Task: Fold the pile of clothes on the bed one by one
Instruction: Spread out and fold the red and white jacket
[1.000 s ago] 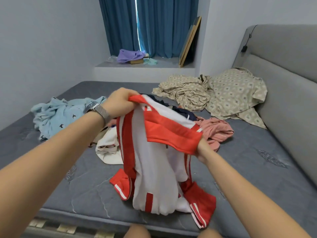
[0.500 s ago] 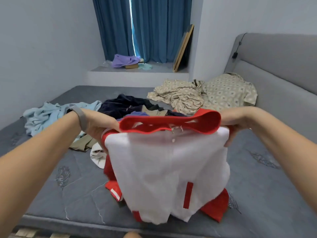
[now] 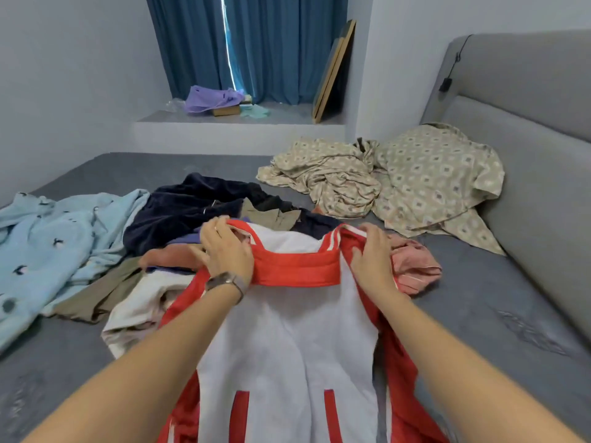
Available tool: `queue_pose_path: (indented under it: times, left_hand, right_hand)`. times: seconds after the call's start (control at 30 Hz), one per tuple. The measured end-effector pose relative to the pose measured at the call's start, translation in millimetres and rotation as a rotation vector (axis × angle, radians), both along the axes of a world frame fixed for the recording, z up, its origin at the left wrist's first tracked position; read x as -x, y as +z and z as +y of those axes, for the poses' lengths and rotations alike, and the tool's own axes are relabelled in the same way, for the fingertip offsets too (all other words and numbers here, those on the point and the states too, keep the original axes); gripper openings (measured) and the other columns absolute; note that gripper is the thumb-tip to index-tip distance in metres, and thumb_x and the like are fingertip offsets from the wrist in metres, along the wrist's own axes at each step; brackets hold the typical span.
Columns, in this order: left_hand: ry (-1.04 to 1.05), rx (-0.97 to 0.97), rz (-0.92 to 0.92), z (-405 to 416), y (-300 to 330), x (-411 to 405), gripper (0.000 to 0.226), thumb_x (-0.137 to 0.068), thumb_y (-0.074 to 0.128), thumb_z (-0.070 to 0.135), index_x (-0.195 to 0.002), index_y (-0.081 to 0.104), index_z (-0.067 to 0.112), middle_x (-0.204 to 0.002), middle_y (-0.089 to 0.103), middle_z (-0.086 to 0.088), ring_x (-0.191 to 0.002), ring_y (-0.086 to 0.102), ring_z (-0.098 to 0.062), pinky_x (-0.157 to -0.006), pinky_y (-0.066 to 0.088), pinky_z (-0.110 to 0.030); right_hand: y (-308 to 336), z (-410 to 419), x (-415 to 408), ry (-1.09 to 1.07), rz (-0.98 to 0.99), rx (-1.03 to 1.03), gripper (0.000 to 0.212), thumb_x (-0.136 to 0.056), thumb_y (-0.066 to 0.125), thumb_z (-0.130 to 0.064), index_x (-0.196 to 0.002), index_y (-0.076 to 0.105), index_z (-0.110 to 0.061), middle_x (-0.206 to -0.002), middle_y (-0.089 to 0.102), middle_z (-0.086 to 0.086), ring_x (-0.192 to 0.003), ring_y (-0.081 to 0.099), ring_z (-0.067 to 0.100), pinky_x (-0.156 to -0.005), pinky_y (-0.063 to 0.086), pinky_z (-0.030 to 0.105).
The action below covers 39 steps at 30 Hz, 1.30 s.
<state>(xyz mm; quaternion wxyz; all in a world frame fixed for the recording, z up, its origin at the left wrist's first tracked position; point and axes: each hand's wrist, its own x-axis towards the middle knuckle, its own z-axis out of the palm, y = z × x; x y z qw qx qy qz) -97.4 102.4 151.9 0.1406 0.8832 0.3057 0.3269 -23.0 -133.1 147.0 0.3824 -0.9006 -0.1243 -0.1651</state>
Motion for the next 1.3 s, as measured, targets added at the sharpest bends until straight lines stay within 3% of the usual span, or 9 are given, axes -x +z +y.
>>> queue_pose_path:
  times: [0.27,0.5,0.6,0.7,0.77,0.9,1.03,1.17,1.3]
  left_hand:
    - [-0.296,-0.216,1.151,24.1,-191.5,37.4,0.101,-0.074,0.009,0.085,-0.15,-0.016,0.023,-0.154,-0.03,-0.009,-0.143,-0.027,-0.023,-0.107,-0.016,-0.066]
    - [-0.34,-0.267,1.118,26.7,-199.3,34.7,0.083,-0.089,0.017,0.071,-0.15,-0.015,0.024,-0.157,-0.023,-0.008,-0.145,-0.021,-0.024,-0.112,-0.005,-0.061]
    - [-0.426,-0.034,0.781,6.4,-188.4,70.4,0.067,-0.093,0.045,0.035,-0.152,0.016,0.022,-0.16,0.004,-0.011,-0.148,0.001,-0.028,-0.116,0.009,-0.057]
    - [-0.391,0.201,0.338,-22.0,-183.8,142.2,0.057,-0.08,0.052,0.036,-0.134,0.05,0.018,-0.142,0.045,-0.007,-0.136,0.035,-0.027,-0.113,0.026,-0.051]
    - [-0.369,0.334,0.282,-41.7,-182.1,179.4,0.055,-0.081,0.043,0.048,-0.123,0.059,0.017,-0.13,0.057,-0.002,-0.13,0.045,-0.026,-0.112,0.026,-0.045]
    - [-0.581,0.067,0.449,-83.1,-162.8,193.6,0.043,-0.089,0.036,0.049,-0.109,0.069,0.032,-0.122,0.064,0.012,-0.13,0.048,-0.023,-0.113,0.02,-0.043]
    - [-0.706,0.063,0.788,-132.4,-140.9,178.2,0.075,-0.078,0.011,0.073,-0.139,0.04,0.04,-0.15,0.035,0.017,-0.146,0.013,-0.011,-0.118,-0.01,-0.041]
    - [-0.768,-0.014,1.091,-150.4,-160.4,181.1,0.09,-0.07,0.04,0.085,-0.145,0.027,0.037,-0.156,0.026,0.003,-0.148,-0.003,-0.028,-0.11,-0.016,-0.061]
    - [-0.757,-0.148,1.113,-147.9,-167.8,197.7,0.077,-0.084,0.06,0.048,-0.148,0.022,0.033,-0.158,0.019,-0.004,-0.147,-0.008,-0.031,-0.111,-0.017,-0.061]
  right_hand:
    - [-189.6,-20.4,17.3,0.375,0.601,0.873,0.112,-0.066,0.049,-0.085,-0.151,-0.009,-0.04,-0.158,-0.022,-0.008,-0.143,-0.029,0.025,-0.112,-0.012,0.062]
    - [-208.8,-33.4,6.0,0.443,0.562,0.765,0.094,-0.076,0.041,-0.082,-0.149,-0.005,-0.045,-0.148,-0.019,-0.024,-0.142,-0.03,0.021,-0.111,-0.016,0.056]
    - [-192.2,-51.4,27.4,0.404,0.343,0.58,0.062,-0.087,0.057,-0.051,-0.144,0.04,-0.031,-0.156,0.024,-0.006,-0.144,0.018,0.027,-0.117,0.019,0.049]
    - [-179.0,-91.2,68.0,-0.034,0.076,0.296,0.049,-0.074,0.074,-0.024,-0.122,0.061,-0.026,-0.126,0.056,0.0,-0.114,0.05,0.03,-0.095,0.042,0.045]
    - [-174.6,-120.0,91.7,-0.345,0.305,0.231,0.066,-0.071,0.08,-0.029,-0.131,0.053,-0.023,-0.129,0.053,0.009,-0.116,0.046,0.038,-0.096,0.038,0.049]
    - [-181.8,-144.6,125.9,-0.324,0.832,0.321,0.084,-0.07,0.067,-0.066,-0.13,0.052,-0.01,-0.126,0.061,0.015,-0.12,0.054,0.034,-0.101,0.037,0.041]
    - [-166.4,-115.7,143.3,-0.22,0.891,0.029,0.059,-0.081,0.074,-0.021,-0.132,0.049,-0.003,-0.127,0.059,0.02,-0.115,0.057,0.034,-0.091,0.042,0.034]
    - [-160.2,-81.4,154.4,-0.076,0.814,-0.071,0.064,-0.086,0.06,-0.004,-0.144,0.037,-0.013,-0.134,0.055,0.013,-0.121,0.053,0.032,-0.091,0.039,0.03]
    - [-157.5,-77.8,159.6,-0.027,0.728,-0.184,0.067,-0.085,0.056,-0.003,-0.145,0.036,-0.025,-0.127,0.06,0.003,-0.116,0.057,0.027,-0.088,0.04,0.028]
